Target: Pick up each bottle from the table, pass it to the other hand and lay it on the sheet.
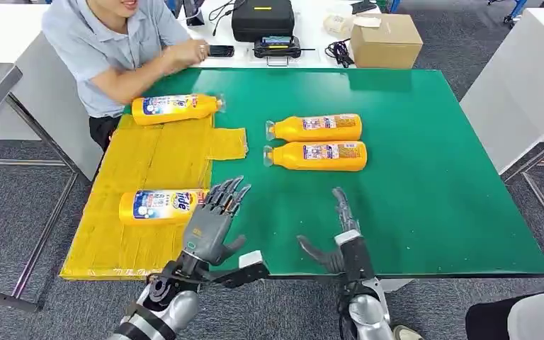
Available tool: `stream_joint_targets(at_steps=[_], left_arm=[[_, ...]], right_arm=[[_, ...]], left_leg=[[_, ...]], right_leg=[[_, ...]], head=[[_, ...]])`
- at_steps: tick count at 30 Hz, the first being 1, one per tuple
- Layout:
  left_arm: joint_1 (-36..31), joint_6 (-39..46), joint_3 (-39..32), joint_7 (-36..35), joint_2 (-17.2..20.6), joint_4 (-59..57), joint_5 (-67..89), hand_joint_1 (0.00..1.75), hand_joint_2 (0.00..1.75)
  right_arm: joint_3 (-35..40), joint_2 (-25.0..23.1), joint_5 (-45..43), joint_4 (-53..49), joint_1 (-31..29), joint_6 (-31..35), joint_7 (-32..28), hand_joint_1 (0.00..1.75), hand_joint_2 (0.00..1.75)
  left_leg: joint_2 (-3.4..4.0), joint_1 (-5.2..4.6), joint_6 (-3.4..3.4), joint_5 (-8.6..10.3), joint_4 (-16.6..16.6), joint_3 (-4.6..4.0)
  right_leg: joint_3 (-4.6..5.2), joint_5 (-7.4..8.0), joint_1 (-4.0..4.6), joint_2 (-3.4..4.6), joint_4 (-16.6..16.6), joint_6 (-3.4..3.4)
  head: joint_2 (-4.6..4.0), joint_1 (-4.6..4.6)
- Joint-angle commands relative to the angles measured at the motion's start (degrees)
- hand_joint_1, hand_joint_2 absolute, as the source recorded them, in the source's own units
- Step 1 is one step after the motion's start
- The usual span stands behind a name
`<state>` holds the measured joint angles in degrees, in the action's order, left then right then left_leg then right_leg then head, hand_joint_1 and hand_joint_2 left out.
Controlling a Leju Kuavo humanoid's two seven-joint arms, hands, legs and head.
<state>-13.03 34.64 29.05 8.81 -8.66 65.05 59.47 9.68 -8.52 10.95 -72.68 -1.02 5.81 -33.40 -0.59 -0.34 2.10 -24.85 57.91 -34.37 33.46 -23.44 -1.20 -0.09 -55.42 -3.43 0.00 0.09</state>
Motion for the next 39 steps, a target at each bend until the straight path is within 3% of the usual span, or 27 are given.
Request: stream_joint_targets(at_steps=[1,3,5,6,12,35,39], left_arm=[[3.1,4.2,1.7,7.4,-1.3,5.4,-9.9,0.00,1.75],[3.9,3.0,2.6,12.2,-2.4,7.7,-19.5,0.00,1.75],[5.0,-2.3,2.6,14.2,-3.1,9.2,-31.7,0.00,1.75],[6.2,-5.3,2.4,13.4,-3.0,9.6,-36.7,0.00,1.75],[10.4,-5.1,0.2,15.8,-2.1,10.8,-41.5,0.00,1.75],[10.3,-5.2,0.2,15.8,-2.2,10.7,-41.6,0.00,1.75],[11.6,-5.5,-1.1,18.1,-3.7,10.0,-47.9,0.00,1.75]], right_arm=[[0.7,-1.9,4.1,-7.2,2.0,10.0,1.2,0.00,1.75],[1.8,-1.8,7.9,-8.6,2.3,18.4,-1.7,0.00,1.75],[2.6,-1.3,7.8,-8.5,2.1,20.4,-0.9,0.00,1.75],[2.2,-1.6,5.4,-8.3,2.2,19.3,1.5,0.00,1.75],[3.1,-0.8,6.9,-10.4,5.3,19.0,5.0,0.00,1.75],[2.9,-0.6,6.9,-10.4,5.5,19.1,5.0,0.00,1.75],[0.6,-1.0,7.5,-11.1,7.5,20.2,6.9,0.00,1.75]], left_leg=[[0.09,0.07,-0.15,-0.12,0.1,0.14],[0.03,0.03,-0.07,-0.04,0.0,0.00],[0.05,0.05,-0.08,-0.07,0.0,0.04],[0.05,0.07,-0.10,-0.11,0.1,0.10],[0.07,0.03,-0.09,-0.06,0.0,0.11],[0.09,0.07,-0.13,-0.11,0.0,0.18],[0.08,0.09,-0.14,-0.13,0.0,0.20]], right_leg=[[-0.12,-0.10,0.08,0.04,-0.1,0.18],[0.00,-0.04,0.03,0.01,0.0,0.09],[-0.03,-0.06,0.06,0.02,0.0,0.10],[-0.11,-0.09,0.07,0.01,0.0,0.13],[-0.11,-0.04,0.03,0.04,0.0,0.11],[-0.16,-0.08,0.07,0.05,0.0,0.17],[-0.22,-0.09,0.10,0.03,0.1,0.18]], head=[[0.00,0.00],[0.00,-0.02],[0.00,0.00],[0.00,-0.02],[0.00,0.00],[0.00,0.00],[0.00,0.00]])
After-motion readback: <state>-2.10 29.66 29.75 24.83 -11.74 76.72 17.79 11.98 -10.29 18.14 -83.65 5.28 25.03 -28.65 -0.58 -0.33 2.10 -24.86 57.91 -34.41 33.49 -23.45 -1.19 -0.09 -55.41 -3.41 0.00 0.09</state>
